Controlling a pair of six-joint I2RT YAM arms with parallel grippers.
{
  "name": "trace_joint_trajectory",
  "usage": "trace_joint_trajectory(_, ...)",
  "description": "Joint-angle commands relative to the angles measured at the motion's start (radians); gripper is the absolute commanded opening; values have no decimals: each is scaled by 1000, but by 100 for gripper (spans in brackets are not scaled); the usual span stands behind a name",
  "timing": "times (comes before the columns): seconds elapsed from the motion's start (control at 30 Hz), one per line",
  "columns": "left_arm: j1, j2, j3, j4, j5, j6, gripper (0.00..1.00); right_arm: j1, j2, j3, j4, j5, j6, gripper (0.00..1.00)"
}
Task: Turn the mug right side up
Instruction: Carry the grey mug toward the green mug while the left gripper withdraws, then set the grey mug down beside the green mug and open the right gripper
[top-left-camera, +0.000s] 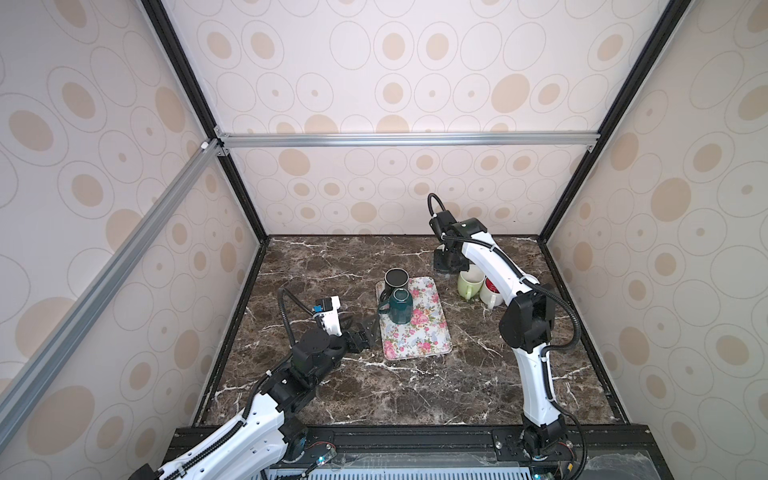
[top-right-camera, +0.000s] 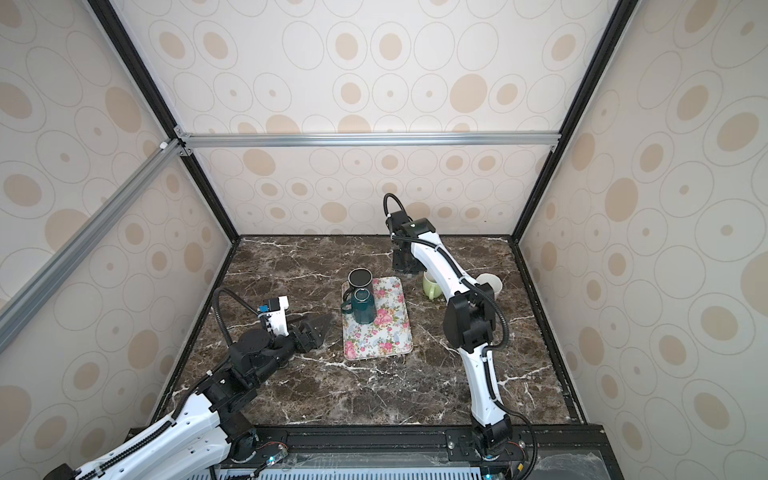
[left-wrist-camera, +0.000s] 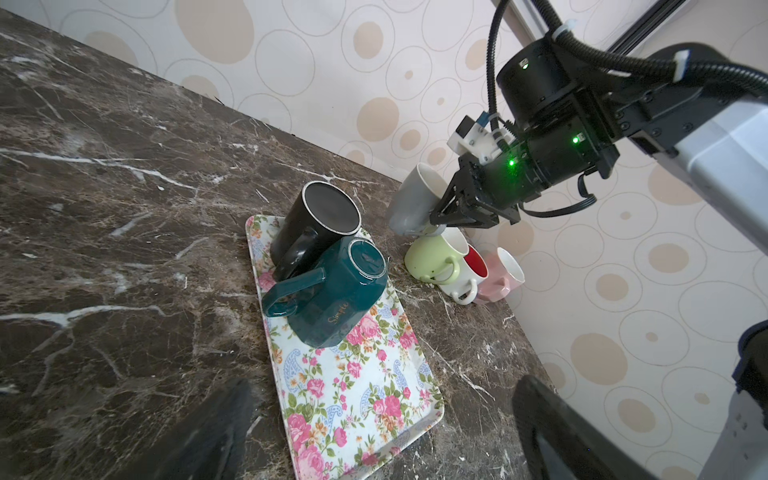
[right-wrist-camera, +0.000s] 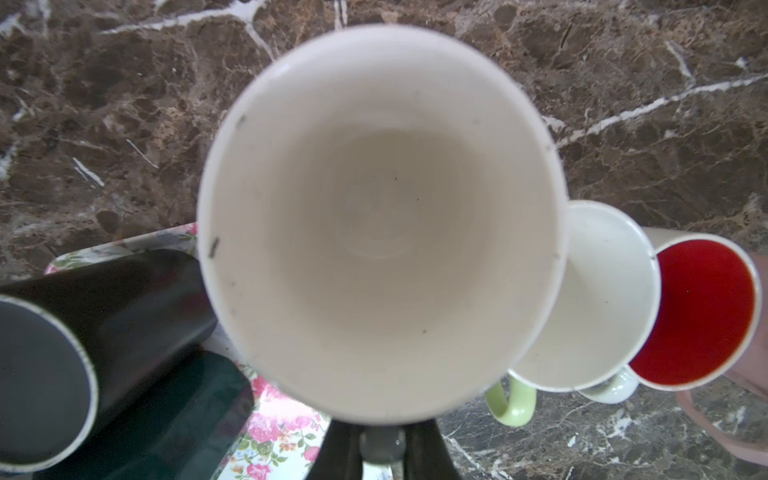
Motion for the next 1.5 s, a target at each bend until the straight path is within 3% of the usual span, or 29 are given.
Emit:
trace_joint_trajectory(0.0, 6, -13, -5, -17, -28, 31, 98, 2, 10, 15, -19, 8, 2, 0)
trace_joint_trajectory(0.8, 7, -31, -8, -58, -60, 44, 98, -18, 46, -49, -6, -13, 13, 0)
trace_joint_trajectory(0.83, 7, -25, -6, -58, -58, 45, 98, -19, 47, -48, -7, -17, 14, 10)
trace_joint_trajectory(0.87, 6, -17, -3, -61, -56, 47, 98, -21, 48, -48, -10, -20, 17, 31)
trace_joint_trajectory(0.9, 7, -9, -1, -61, -55, 47, 98, -21, 46, -49, -12, -20, 16, 46)
trace_joint_trajectory(0.97, 6, 4, 2, -61, -53, 49, 98, -21, 38, -57, -7, -21, 15, 57)
trace_joint_trajectory(1.1, 6, 35, 9, -56, -46, 57, 98, -21, -6, -99, 31, -26, 13, 65)
trace_joint_trajectory(1.47, 9, 217, 106, -52, 22, 148, 98, -20, -221, -226, 118, 7, 5, 67)
